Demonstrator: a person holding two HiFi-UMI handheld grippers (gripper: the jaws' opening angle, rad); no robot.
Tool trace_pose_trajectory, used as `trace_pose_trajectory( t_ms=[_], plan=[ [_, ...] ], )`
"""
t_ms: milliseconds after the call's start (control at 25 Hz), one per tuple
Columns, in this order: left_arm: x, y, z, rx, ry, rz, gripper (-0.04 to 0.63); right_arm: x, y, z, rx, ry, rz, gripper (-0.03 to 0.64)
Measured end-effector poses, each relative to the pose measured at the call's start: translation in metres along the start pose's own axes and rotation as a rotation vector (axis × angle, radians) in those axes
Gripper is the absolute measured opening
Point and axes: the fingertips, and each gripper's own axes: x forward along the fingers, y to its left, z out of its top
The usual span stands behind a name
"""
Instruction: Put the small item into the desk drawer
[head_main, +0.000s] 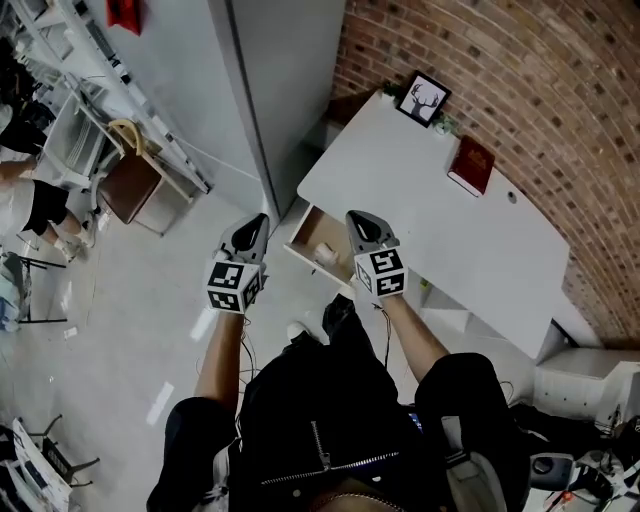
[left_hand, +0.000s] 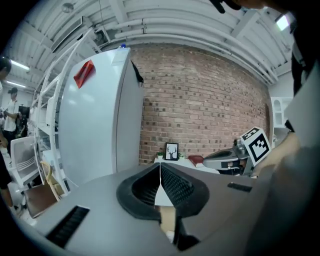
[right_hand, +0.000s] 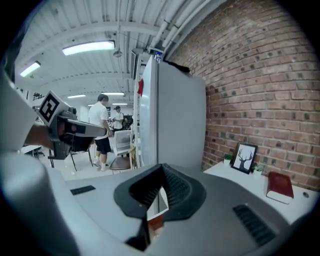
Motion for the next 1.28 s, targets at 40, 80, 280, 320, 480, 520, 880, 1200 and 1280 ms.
trace_pose_trajectory(
  t_ms=[40,80,280,320,480,520,880,1200,1280],
  plan=[
    [-0.002,0.001,0.007,0.005,-0.015,-0.001,0.021,-0.004,0.001,0.010,-0.004,-0.022,-0.005,0.005],
    [-0.005,0.002,0.013,0.009,-0.028,-0.001,0.021,-0.008,0.003,0.020,-0.006,-0.042,-0.009,0.005],
    [-0.013,0.005,0.038,0.024,-0.079,0.005,0.021,-0.024,0.010,0.065,-0.053,-0.131,-0.022,0.005],
    [-0.015,0.003,0.039,0.023,-0.085,0.006,0.021,-0.027,0.012,0.070,-0.062,-0.142,-0.023,0.005],
    [-0.019,-0.001,0.039,0.019,-0.093,0.001,0.021,-0.036,0.013,0.077,-0.054,-0.164,-0.032,0.005],
    [-0.020,-0.001,0.038,0.020,-0.092,-0.002,0.021,-0.037,0.013,0.078,-0.050,-0.166,-0.036,0.005],
    [-0.031,0.000,0.035,0.027,-0.094,-0.003,0.021,-0.046,0.010,0.071,-0.043,-0.163,-0.063,0.005],
    [-0.033,-0.002,0.030,0.026,-0.092,-0.005,0.021,-0.051,0.009,0.067,-0.034,-0.169,-0.070,0.005],
    [-0.033,-0.002,0.029,0.023,-0.092,-0.005,0.021,-0.051,0.010,0.067,-0.039,-0.169,-0.071,0.005]
  ],
)
